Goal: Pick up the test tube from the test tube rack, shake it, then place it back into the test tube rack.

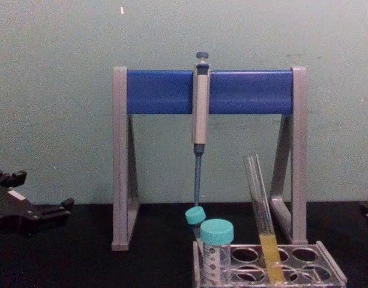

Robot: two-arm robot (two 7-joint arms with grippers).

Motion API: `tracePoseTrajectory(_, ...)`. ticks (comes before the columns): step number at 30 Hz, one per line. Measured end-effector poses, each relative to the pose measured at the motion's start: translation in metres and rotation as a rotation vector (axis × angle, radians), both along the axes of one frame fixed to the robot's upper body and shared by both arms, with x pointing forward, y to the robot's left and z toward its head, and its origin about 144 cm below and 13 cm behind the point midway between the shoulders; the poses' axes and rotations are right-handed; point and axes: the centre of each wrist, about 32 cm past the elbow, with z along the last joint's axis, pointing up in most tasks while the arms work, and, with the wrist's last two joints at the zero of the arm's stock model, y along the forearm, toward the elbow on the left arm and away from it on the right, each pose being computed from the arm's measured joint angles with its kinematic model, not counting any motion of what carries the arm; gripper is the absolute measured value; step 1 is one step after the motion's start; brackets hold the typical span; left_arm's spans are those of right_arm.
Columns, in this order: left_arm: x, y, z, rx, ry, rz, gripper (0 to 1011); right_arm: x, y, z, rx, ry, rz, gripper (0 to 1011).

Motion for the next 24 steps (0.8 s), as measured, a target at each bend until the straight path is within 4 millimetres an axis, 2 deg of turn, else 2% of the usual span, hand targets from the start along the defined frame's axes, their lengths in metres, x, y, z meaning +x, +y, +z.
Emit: tracePoseTrajectory(24, 0.0000, 0.0000, 0.0000, 0.000, 0.000, 0.000, 1001, -0.0001, -0.0003, 0.0000, -0.002, -0.002, 0.000, 1000)
